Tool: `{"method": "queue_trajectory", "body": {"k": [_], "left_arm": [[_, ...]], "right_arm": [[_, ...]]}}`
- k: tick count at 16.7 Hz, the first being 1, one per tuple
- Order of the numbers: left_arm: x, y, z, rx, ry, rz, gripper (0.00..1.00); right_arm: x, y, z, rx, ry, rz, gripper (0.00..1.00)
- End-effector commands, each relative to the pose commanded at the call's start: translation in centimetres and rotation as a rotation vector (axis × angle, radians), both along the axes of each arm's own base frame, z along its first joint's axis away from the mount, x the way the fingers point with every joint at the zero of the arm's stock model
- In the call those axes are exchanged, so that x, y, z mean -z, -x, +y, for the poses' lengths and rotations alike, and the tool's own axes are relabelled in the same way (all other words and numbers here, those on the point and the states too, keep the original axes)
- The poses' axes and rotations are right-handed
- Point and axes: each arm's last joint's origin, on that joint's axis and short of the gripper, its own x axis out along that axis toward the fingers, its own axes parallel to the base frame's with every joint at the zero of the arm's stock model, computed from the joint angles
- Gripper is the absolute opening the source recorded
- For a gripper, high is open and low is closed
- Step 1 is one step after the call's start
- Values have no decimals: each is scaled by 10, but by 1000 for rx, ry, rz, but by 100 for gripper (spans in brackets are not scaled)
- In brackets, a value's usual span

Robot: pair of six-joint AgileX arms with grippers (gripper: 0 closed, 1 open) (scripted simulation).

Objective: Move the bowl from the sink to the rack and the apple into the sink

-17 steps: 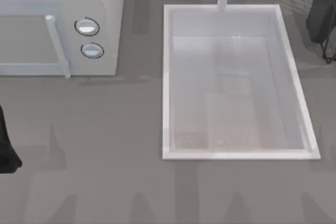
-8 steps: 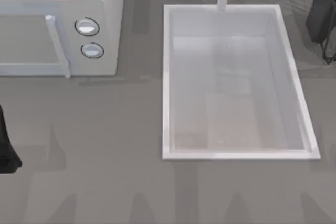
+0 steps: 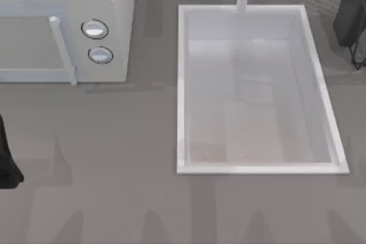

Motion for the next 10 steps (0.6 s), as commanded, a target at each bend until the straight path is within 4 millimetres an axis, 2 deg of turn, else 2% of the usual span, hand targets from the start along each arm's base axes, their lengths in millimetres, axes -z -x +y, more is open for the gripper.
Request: {"method": "queue_trajectory", "body": {"k": [6, 10], "left_arm": [[0, 0, 0, 0, 0, 0, 100], [0, 0, 0, 0, 0, 0, 100]], "right_arm": [[0, 0, 0, 0, 0, 0, 100], [-10, -2, -2, 22, 15, 103, 100]]}}
